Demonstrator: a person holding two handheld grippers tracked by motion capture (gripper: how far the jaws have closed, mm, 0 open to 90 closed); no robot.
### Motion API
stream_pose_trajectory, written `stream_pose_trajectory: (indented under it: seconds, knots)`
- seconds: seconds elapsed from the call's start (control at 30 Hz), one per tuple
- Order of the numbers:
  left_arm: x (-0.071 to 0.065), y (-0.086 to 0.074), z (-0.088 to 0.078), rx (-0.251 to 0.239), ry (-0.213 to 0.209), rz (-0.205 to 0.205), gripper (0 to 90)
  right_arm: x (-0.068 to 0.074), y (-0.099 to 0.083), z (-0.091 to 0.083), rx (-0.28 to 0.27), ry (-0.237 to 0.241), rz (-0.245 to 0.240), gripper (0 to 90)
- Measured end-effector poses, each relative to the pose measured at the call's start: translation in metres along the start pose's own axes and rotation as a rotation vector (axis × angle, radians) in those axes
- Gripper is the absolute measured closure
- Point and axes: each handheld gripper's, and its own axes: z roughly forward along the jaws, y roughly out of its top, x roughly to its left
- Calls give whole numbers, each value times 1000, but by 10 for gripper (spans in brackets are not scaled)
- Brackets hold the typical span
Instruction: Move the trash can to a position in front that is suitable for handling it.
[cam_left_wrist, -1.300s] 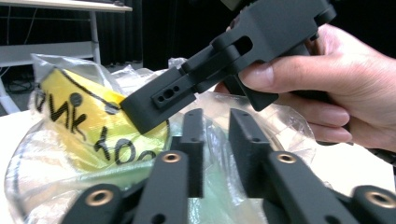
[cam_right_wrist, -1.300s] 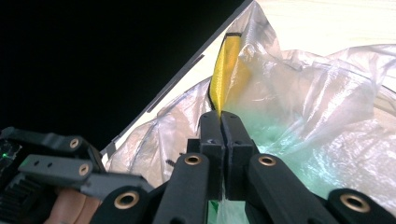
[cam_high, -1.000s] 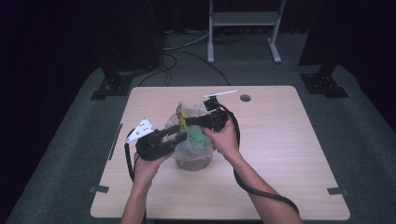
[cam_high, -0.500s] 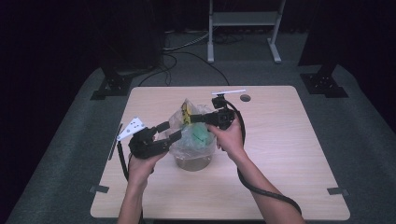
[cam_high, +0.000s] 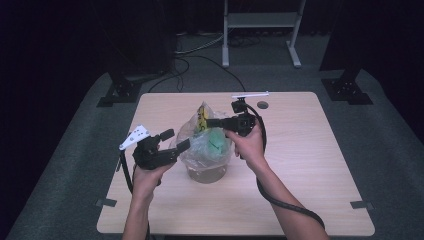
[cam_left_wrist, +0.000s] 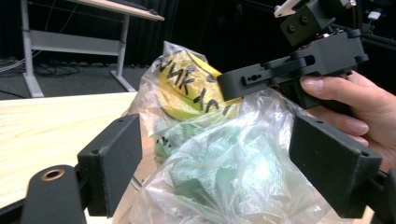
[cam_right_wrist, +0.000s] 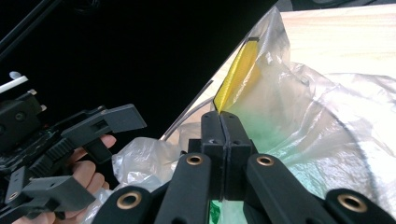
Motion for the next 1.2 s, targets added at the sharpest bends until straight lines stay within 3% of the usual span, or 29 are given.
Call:
stream_pose_trajectory:
  seconds: [0.17,0.53,0.83,1.2]
  knots:
    - [1,2,-3,-6,18,1,97,2,3,-5,-17,4,-2,900]
    - [4,3,0,-8,10,-8,87,2,15,-23,-60,13,-5,900]
    - [4,4,0,-24,-8,-19,87,-3,20,-38,-94,18,-1,900]
    - [4,3,5,-26,-30,-25,87,1,30,-57,-133,13,-11,900]
